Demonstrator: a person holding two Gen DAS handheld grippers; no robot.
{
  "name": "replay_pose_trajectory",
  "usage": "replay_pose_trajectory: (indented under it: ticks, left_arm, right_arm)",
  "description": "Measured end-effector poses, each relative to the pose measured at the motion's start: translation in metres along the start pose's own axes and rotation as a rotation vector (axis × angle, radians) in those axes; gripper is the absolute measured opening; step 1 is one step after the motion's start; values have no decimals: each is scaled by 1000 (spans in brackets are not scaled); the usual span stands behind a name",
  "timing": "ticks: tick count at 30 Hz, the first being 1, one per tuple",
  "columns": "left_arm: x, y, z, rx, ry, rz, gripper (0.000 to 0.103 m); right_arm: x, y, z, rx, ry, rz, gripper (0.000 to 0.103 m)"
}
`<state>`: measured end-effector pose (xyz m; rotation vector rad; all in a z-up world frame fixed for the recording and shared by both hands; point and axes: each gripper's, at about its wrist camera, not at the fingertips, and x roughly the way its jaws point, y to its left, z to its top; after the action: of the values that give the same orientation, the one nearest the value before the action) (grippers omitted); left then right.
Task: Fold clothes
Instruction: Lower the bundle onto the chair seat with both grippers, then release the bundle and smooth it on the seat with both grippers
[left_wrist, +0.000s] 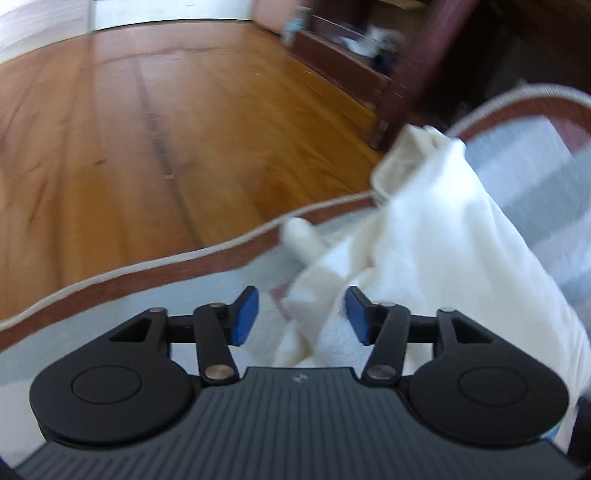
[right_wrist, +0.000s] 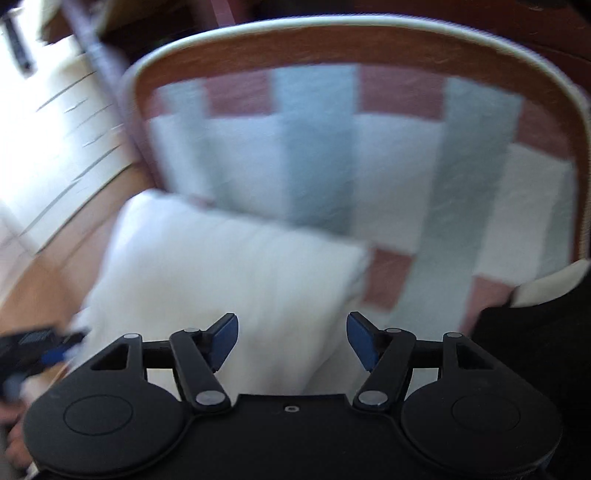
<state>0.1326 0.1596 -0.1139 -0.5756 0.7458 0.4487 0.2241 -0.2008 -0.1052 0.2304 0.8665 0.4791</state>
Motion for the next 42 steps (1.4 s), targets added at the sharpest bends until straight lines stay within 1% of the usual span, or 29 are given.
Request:
replay_pose_trajectory:
  ticks: [1,4,5,6,8,11,13,14,15,16,17,18,20,22,23,24,26,27,28,29,31,32,33,34,36,37,39,40,42]
  left_arm:
    - [-4,5,0,-34,-1,-9,57]
    - [-2,20,-4,-129,71,-99,59]
    - [2,24,-7,-156,103,-134,65]
    - [7,27,-10,-182,136,-169,69]
    - [15,34,-15,-235,201,-238,76]
    - [34,34,-23,-263,274,-289,83]
    - [39,29,-21,-248,236,-300,85]
    - [40,26,-19,-236,217,-302,76]
    - [42,23,-17,-225,198,-303,64]
    - [44,20,-15,-211,179,-304,47]
    - [43,16,-14,-185,165,-298,40]
    - [41,12,-12,-158,147,-292,38]
    - [24,-1,-7,-84,59,-293,33]
    - [-1,-12,-5,-2,-54,-282,33]
    - [-4,-12,-5,7,-65,-262,33]
    - [-5,-12,-4,13,-70,-241,33]
    - [18,-1,-6,-30,13,-179,35]
    - [31,4,-8,-44,74,-136,37]
    - [31,11,-10,-70,80,-137,43]
    - [29,17,-11,-90,83,-135,44]
    - [10,15,-6,-32,25,-66,46]
    - [-2,11,-4,15,-25,2,47]
    - [-13,7,-2,61,-75,65,47]
    - [-24,4,1,85,-117,85,47]
    - [-38,1,12,93,-146,-25,47]
    - [-41,-3,16,90,-125,-98,47]
    - [-42,-18,16,100,-77,-223,47]
    - [-41,-26,14,114,-56,-279,48]
    - [-34,-46,4,170,-8,-336,49]
  right_arm:
    - [1,0,-8,34,41,55,71]
    - [12,-3,-35,159,175,191,73]
    - [19,-1,-46,176,208,199,73]
    - [26,1,-55,182,223,195,67]
    - [36,7,-66,186,234,224,50]
    - [41,12,-67,212,239,268,50]
    - [41,12,-65,212,252,263,52]
    - [42,10,-66,228,262,264,58]
    - [43,8,-67,251,279,267,72]
    - [45,5,-68,281,303,278,80]
    - [48,1,-72,324,334,309,83]
    - [50,-1,-76,365,359,354,84]
    - [55,4,-83,376,401,405,82]
    - [54,20,-88,259,381,395,40]
    - [53,28,-90,190,360,394,24]
    - [47,37,-91,110,315,401,22]
    - [37,51,-94,-33,246,382,21]
    - [36,58,-95,-110,249,346,21]
    - [36,64,-96,-170,265,314,21]
    - [33,66,-97,-215,275,298,23]
    - [25,69,-96,-288,285,269,33]
    - [17,66,-92,-291,273,261,41]
    - [8,62,-85,-290,253,248,44]
    - [-1,55,-76,-276,224,242,46]
    - [-17,37,-53,-195,160,232,64]
    - [-23,27,-40,-140,130,223,68]
    - [-26,5,-11,-6,84,189,84]
    - [-20,-5,1,49,86,162,86]
    - [3,-22,17,123,118,111,88]
